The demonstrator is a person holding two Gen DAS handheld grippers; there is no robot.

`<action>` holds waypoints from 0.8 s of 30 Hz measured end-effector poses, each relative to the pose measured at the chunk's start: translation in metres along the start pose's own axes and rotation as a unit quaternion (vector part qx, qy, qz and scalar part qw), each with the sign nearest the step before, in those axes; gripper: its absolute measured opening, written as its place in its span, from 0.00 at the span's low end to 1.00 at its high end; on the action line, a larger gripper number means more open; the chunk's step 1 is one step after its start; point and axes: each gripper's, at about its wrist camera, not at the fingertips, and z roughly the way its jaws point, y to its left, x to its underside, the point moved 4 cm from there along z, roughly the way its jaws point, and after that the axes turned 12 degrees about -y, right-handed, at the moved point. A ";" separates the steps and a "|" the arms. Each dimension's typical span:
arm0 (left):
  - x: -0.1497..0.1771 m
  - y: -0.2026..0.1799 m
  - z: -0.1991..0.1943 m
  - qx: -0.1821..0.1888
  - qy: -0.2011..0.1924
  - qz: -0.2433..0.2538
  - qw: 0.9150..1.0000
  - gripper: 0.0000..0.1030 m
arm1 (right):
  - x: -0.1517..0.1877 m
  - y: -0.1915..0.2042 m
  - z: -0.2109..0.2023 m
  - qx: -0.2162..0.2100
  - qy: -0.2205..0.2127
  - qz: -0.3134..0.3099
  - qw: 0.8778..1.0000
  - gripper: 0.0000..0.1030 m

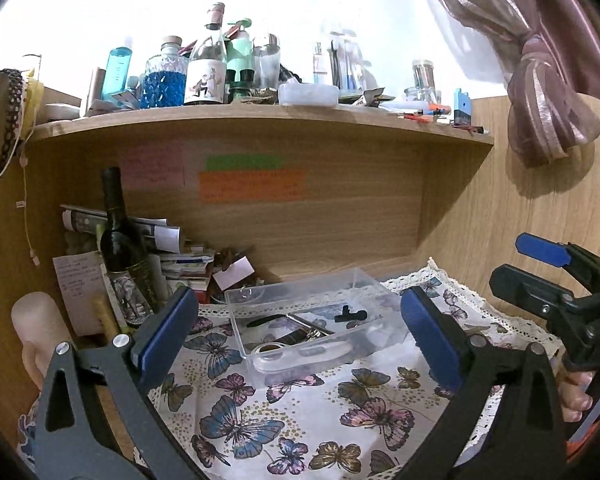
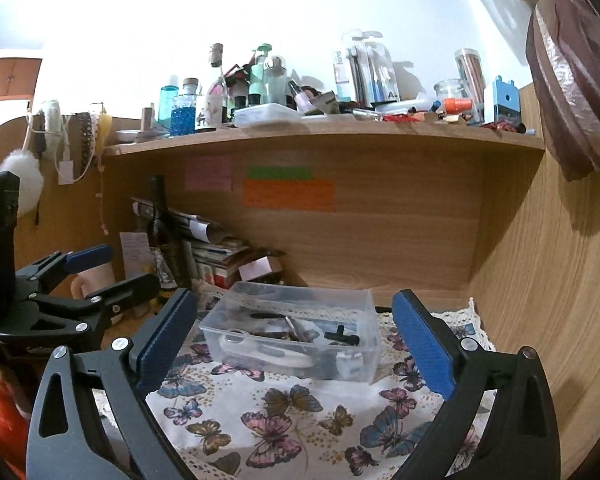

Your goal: Organize rigid objects

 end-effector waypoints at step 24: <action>-0.001 0.001 -0.004 0.002 -0.001 -0.007 1.000 1.00 | 0.002 -0.001 -0.007 0.004 -0.003 0.014 1.000 0.99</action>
